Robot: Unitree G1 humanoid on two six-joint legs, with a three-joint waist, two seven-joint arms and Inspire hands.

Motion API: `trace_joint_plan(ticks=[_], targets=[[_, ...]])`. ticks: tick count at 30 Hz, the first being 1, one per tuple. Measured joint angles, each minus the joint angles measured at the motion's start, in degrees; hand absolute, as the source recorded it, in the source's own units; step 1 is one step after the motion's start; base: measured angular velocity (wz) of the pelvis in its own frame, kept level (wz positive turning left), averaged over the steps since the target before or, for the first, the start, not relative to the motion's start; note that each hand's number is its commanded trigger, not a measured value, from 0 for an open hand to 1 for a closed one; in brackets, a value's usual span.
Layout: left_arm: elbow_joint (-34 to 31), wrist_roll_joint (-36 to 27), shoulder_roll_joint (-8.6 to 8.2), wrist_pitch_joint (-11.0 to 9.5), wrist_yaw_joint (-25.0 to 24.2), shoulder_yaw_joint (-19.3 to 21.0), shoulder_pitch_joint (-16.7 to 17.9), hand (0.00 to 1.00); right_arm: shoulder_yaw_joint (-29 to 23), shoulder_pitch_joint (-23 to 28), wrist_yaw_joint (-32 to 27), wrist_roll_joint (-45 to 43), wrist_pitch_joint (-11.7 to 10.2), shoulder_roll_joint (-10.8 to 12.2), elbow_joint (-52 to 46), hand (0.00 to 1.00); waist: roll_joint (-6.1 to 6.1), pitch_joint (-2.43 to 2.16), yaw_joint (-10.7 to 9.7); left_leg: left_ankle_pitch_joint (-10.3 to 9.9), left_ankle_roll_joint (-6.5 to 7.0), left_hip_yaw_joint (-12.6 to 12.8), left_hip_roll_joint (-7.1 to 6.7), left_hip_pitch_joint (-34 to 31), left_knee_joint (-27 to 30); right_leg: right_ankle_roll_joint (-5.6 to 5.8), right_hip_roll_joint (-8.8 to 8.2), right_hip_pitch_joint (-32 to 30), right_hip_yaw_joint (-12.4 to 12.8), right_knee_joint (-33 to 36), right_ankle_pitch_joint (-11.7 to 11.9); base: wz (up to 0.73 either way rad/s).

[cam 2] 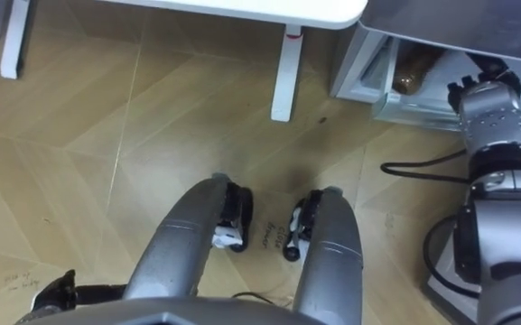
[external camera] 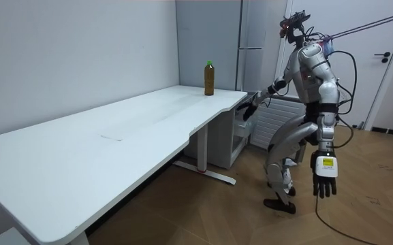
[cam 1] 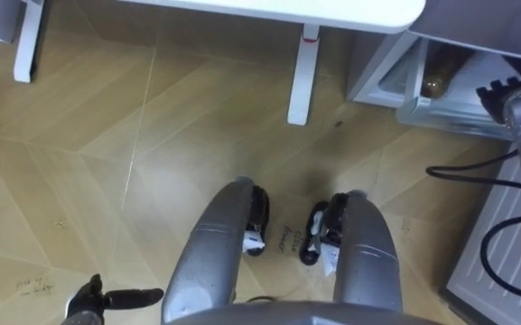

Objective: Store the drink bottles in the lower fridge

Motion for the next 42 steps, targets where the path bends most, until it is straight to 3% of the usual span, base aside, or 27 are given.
trace_joint_plan(ticks=[5, 11, 18, 22, 27, 33, 34, 35, 37, 39, 40, 42], targets=[[-0.2, -0.1, 0.11, 0.6, 0.1, 0.0, 0.9, 0.00, 4.3, 0.0, 2.9, -4.1, 0.0, -0.8, 0.3, 0.00, -0.05, 0.02, 0.0, 0.1, -0.12, 0.6, 0.45, 2.7, -1.8, 0.08, 0.63, 2.4, 0.4, -1.7, 0.4, -0.07], [0.1, -0.1, 0.11, 0.9, -0.1, -0.4, 0.8, 0.00, 4.4, 0.3, 5.9, -3.6, 1.3, -0.8, 3.1, 0.00, -0.47, 0.18, -0.2, 1.0, -0.55, 0.5, 0.91, 6.9, -5.5, -0.16, 1.30, 6.7, -0.3, -5.9, 1.4, -0.03], [1.7, -0.1, 0.12, 0.9, -2.7, 0.3, 0.7, 0.00, 4.4, 1.9, 9.5, -3.5, 2.8, -0.7, 7.7, 0.00, -0.53, 0.17, -0.1, 1.3, -0.55, 0.0, 1.09, 11.5, -8.5, 0.40, 1.77, 12.0, -1.0, -9.7, 1.8, 0.02], [2.3, 0.0, 0.12, 0.9, -4.1, 0.5, 0.5, 0.00, 4.4, 3.9, 11.6, -4.8, 4.8, -0.4, 7.8, 0.00, -0.61, 0.23, -0.1, 1.4, -0.46, 0.2, 1.02, 14.6, -10.7, 0.62, 1.77, 14.9, -1.2, -11.6, 1.9, 0.00], [2.6, 0.0, 0.11, 0.8, -5.0, 3.5, 0.7, 0.00, 4.4, 7.5, 15.6, -8.6, 7.1, 0.1, 9.7, 0.00, -0.91, 0.40, -0.6, 2.6, -0.61, 0.2, 0.73, 21.4, -16.2, 1.27, 2.04, 21.9, -1.7, -16.8, 2.7, 0.02], [4.0, 0.0, 0.12, 0.8, -5.8, 5.0, 0.7, 0.00, 4.3, 12.3, 19.7, -14.4, 8.1, 0.1, 9.6, 0.00, -0.93, 0.07, -2.1, 3.1, -0.34, 0.2, 0.80, 29.1, -21.2, 2.42, 3.05, 30.0, -2.0, -23.2, 4.1, -0.02], [4.0, -0.1, 0.10, 0.8, -6.0, 5.0, 0.8, 0.00, 4.0, 14.0, 20.8, -14.2, 8.1, 0.1, 9.5, 0.00, -0.93, -0.17, -2.4, 3.2, -0.26, 0.1, 0.80, 30.8, -22.2, 2.79, 3.29, 32.0, -2.1, -24.7, 4.4, 0.04], [4.2, -0.1, 0.01, 0.8, -6.3, 5.0, 1.2, 0.00, 4.0, 15.9, 21.4, -14.1, 8.1, 0.3, 8.6, 0.00, -0.79, -0.78, -2.4, 3.2, -0.21, -0.3, 0.87, 32.4, -23.2, 3.11, 3.72, 34.1, -2.4, -26.6, 4.9, 0.00], [4.6, 0.1, -0.02, 0.8, -6.4, 5.1, 1.7, 0.00, 3.9, 18.6, 22.8, -13.9, 8.1, 0.9, 7.9, 0.00, -1.04, -1.52, -3.0, 3.4, -0.01, -0.4, 0.94, 35.8, -25.4, 3.52, 4.29, 37.6, -2.5, -29.7, 5.8, -0.02], [4.5, 0.1, -0.25, 0.8, -6.4, 6.6, 2.8, 0.00, 3.0, 22.1, 24.5, -13.5, 7.8, 2.1, 7.2, 0.00, -1.29, -2.11, -3.4, 3.8, -0.03, -0.7, 1.08, 39.7, -28.3, 3.95, 5.10, 42.1, -2.6, -33.8, 7.1, -0.02], [4.5, 0.0, -0.51, 0.7, -6.3, 7.8, 3.6, 0.00, 1.4, 25.0, 25.7, -13.5, 6.7, 3.6, 7.0, 0.00, -1.65, -2.90, -3.6, 4.1, 0.05, -0.8, 1.09, 42.1, -30.3, 4.18, 5.49, 44.8, -2.8, -36.6, 7.9, 0.04], [4.5, 0.0, -1.26, 0.6, -6.2, 9.1, 4.9, 0.00, -0.8, 29.4, 27.4, -13.5, 5.6, 5.7, 5.9, 0.00, -1.65, -3.09, -3.9, 4.2, 0.11, -0.9, 1.09, 45.6, -32.6, 4.57, 5.82, 48.8, -3.6, -39.6, 8.7, 0.05]])
